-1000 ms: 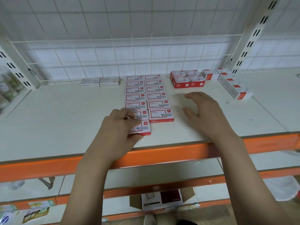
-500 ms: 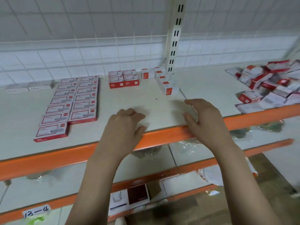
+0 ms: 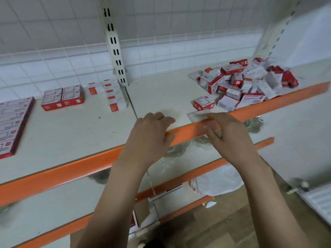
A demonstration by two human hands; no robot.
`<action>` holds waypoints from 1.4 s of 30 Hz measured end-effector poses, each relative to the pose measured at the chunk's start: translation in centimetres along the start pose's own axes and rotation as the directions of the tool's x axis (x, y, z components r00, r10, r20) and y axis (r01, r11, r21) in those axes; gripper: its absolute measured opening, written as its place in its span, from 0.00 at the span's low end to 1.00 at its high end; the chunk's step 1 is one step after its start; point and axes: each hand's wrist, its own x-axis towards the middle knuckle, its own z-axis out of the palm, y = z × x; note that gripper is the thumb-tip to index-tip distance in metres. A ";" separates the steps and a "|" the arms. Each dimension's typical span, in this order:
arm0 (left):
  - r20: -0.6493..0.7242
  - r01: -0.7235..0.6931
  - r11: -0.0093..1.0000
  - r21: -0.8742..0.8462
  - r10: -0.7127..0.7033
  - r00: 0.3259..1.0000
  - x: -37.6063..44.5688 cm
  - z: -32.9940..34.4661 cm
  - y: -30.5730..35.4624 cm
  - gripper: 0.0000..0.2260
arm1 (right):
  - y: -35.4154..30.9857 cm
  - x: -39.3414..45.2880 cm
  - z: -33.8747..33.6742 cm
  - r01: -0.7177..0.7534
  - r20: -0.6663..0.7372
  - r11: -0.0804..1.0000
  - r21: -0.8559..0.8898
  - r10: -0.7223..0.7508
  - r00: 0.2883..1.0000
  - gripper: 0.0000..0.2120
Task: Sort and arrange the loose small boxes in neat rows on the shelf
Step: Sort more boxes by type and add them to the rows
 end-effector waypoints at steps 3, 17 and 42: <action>0.017 -0.018 1.000 0.005 0.018 1.000 2.5 0.3 0.5 0.18 | 1.4 0.9 -0.3 -0.028 0.000 1.000 -0.002 0.028 1.000 0.17; 0.215 -0.093 0.995 0.039 0.082 0.973 15.2 4.5 1.9 0.25 | 4.9 4.9 -1.4 -0.188 -0.081 0.979 -0.073 0.182 0.980 0.16; 0.022 0.175 0.983 0.054 -0.177 0.984 12.6 3.5 2.5 0.18 | 6.3 7.8 -2.3 0.023 0.257 0.994 -0.108 0.006 0.966 0.19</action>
